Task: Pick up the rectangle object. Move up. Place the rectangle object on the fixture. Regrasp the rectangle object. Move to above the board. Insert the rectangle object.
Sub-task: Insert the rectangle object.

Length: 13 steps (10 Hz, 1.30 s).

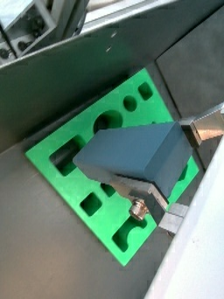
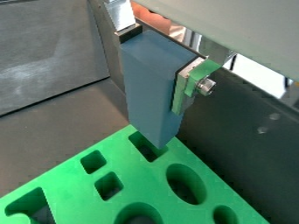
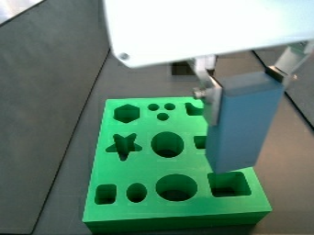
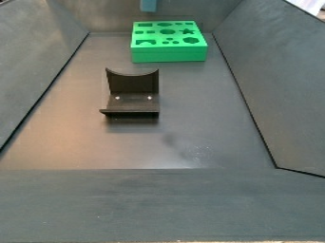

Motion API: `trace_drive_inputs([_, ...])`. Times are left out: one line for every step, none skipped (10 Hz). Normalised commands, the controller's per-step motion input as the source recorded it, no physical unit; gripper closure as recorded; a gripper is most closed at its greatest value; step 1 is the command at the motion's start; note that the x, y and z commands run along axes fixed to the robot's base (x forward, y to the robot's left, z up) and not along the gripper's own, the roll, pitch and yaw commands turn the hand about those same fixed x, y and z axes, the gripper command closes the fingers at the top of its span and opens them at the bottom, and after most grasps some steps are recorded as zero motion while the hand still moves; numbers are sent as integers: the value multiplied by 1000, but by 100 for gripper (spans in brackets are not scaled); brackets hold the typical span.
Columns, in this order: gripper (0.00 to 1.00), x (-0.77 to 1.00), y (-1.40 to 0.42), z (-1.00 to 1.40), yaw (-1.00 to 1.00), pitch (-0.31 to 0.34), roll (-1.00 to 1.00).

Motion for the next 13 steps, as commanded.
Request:
trace_drive_inputs([100,466,-3,-240,0,0,156])
trace_drive_inputs([100,360,-23,-246,0,0,153])
trace_drive_inputs([100,286,-46,-266,0,-13,139])
trace_drive_inputs([100,194,-46,-223,0,-1,150])
trace_drive_inputs([100,74,-40,-149,0,-4,81])
trace_drive_inputs([100,6,-11,-140,0,0,83])
trace_drive_inputs([100,0,0,-174,0,-10,104])
trace_drive_inputs([100,0,0,-197,0,-7,117])
trace_drive_inputs([100,0,-46,-194,0,-26,97])
trace_drive_inputs([100,109,-140,-191,-20,-44,70])
trace_drive_inputs([100,166,-146,-149,-31,-27,66])
trace_drive_inputs([100,134,-109,-143,-43,-13,77])
trace_drive_inputs([100,57,-69,-140,-37,-6,81])
